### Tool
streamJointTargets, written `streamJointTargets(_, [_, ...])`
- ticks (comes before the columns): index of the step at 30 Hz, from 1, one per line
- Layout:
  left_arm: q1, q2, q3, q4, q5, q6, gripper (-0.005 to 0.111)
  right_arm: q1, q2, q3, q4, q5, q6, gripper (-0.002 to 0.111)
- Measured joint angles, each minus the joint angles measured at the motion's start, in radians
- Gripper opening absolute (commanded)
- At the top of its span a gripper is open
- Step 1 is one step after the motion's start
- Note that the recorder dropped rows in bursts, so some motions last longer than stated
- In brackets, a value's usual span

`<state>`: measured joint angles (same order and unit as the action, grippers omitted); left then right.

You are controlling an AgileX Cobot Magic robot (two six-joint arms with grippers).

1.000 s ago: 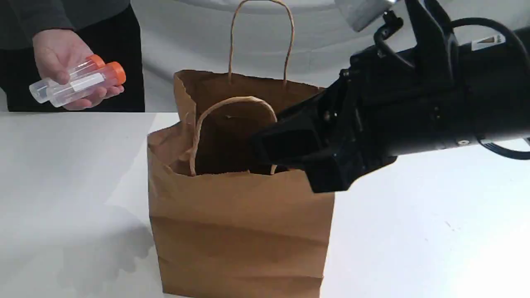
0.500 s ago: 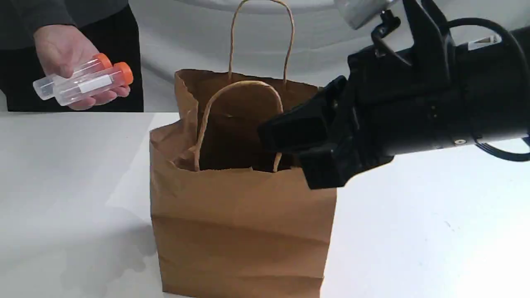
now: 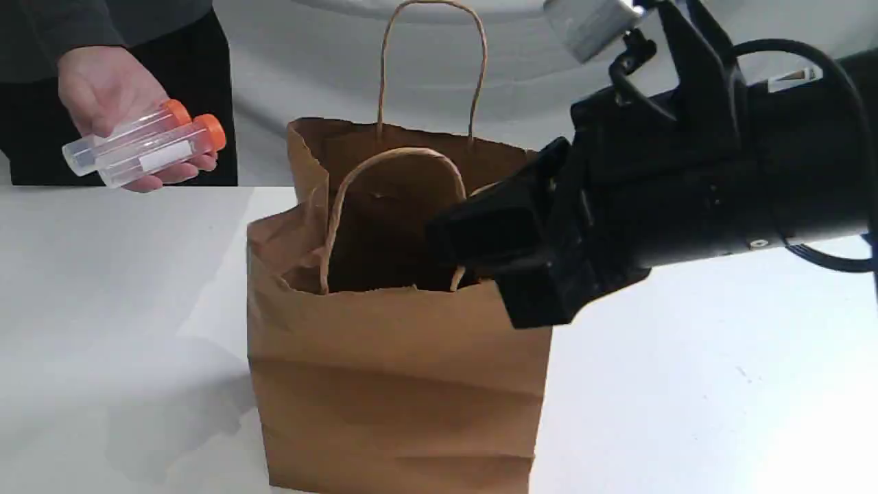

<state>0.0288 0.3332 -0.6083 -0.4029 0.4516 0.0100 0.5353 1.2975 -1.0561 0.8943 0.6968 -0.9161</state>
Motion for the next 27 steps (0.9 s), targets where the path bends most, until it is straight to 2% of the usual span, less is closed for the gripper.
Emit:
streamJointTargets(3, [0.000,0.205,-0.174,-0.193,0.159,0.276,0.000,0.000,0.014,0.000,-0.016,0.000,0.000,0.000])
streamJointTargets(6, [0.000,0.398,-0.333,-0.297,0.292,0.437,0.000,0.000,0.028,0.000,-0.019,0.000,0.000,0.000])
streamJointTargets(15, [0.000,0.957,-0.857,-0.350,0.714,0.559,0.000,0.000,0.031,0.000,-0.034,0.000,0.000,0.000])
streamJointTargets(18, [-0.002,1.096,-0.981,-0.359,0.748,0.567,0.001,0.000,0.031,0.000,-0.034,0.000,0.000,0.000])
streamJointTargets(22, [-0.049,1.230,-1.074,-0.306,0.751,0.616,0.009,0.000,0.031,0.000,-0.034,0.000,0.000,0.000])
streamJointTargets(27, [-0.171,1.351,-1.129,-0.146,0.763,0.664,0.031,0.000,0.031,0.000,-0.034,0.000,0.000,0.000])
